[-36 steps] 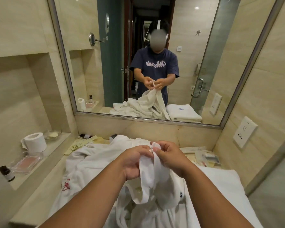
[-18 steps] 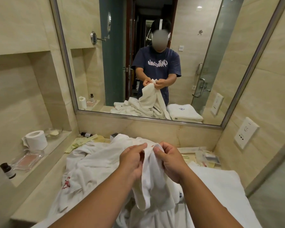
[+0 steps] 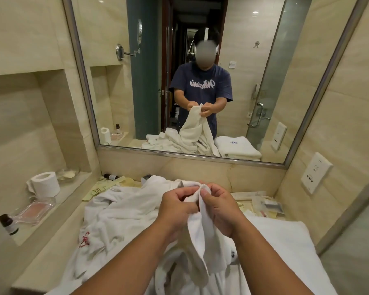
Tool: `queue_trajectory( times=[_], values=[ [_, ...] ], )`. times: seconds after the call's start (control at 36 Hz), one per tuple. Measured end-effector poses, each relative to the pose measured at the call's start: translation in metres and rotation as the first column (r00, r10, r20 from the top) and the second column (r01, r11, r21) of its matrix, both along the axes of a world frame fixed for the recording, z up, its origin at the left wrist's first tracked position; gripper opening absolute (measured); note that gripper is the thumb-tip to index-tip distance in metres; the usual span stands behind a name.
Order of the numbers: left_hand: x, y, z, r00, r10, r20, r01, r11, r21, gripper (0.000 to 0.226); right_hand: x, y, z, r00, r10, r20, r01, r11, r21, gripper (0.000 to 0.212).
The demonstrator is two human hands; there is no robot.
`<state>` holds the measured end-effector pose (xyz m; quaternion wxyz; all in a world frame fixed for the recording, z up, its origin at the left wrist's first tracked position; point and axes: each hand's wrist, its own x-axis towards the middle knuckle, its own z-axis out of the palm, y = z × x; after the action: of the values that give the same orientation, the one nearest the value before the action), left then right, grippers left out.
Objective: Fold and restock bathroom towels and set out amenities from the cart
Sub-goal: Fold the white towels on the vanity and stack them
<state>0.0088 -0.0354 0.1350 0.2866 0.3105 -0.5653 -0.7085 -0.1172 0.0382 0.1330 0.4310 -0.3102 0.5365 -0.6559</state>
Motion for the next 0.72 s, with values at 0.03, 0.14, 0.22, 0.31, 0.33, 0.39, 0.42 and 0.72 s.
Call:
queue_trajectory(
  times=[0.03, 0.14, 0.22, 0.31, 0.33, 0.39, 0.42, 0.72],
  values=[
    [0.001, 0.000, 0.003, 1.000, -0.022, 0.019, 0.023, 0.999, -0.027, 0.053, -0.002, 0.001, -0.001, 1.000, 0.009, 0.011, -0.009, 1.000, 0.011, 0.020],
    [0.007, 0.000, 0.011, 0.999, -0.031, -0.016, 0.032, 0.997, 0.073, 0.034, -0.002, 0.005, -0.005, 0.999, 0.026, 0.030, -0.028, 0.998, 0.051, 0.013],
    [0.006, -0.002, 0.004, 0.997, 0.061, -0.036, -0.052, 0.975, 0.217, 0.023, 0.001, 0.004, -0.006, 1.000, 0.014, 0.002, -0.014, 0.998, 0.066, 0.015],
    [0.007, -0.003, -0.003, 0.992, 0.124, -0.020, -0.106, 0.911, 0.399, 0.041, 0.004, 0.002, -0.005, 1.000, -0.017, 0.016, 0.016, 0.998, 0.058, 0.016],
    [0.008, 0.000, -0.001, 0.997, 0.075, -0.028, -0.054, 0.887, 0.458, 0.046, 0.005, 0.002, -0.006, 0.999, -0.031, 0.034, 0.029, 0.998, 0.049, 0.016],
    [0.010, 0.001, -0.001, 0.999, -0.041, -0.026, 0.049, 0.842, 0.537, 0.044, 0.007, 0.001, -0.008, 0.997, -0.047, 0.064, 0.045, 0.999, 0.024, 0.017],
    [0.010, 0.002, -0.001, 0.995, -0.094, -0.031, 0.095, 0.824, 0.559, 0.041, 0.008, 0.002, -0.008, 0.996, -0.050, 0.075, 0.049, 0.999, 0.012, 0.018],
    [0.011, -0.013, -0.012, 0.979, -0.142, -0.148, 0.203, 0.768, 0.607, 0.041, 0.013, 0.003, -0.007, 0.992, -0.103, 0.077, 0.104, 0.995, -0.008, 0.018]
  ],
)
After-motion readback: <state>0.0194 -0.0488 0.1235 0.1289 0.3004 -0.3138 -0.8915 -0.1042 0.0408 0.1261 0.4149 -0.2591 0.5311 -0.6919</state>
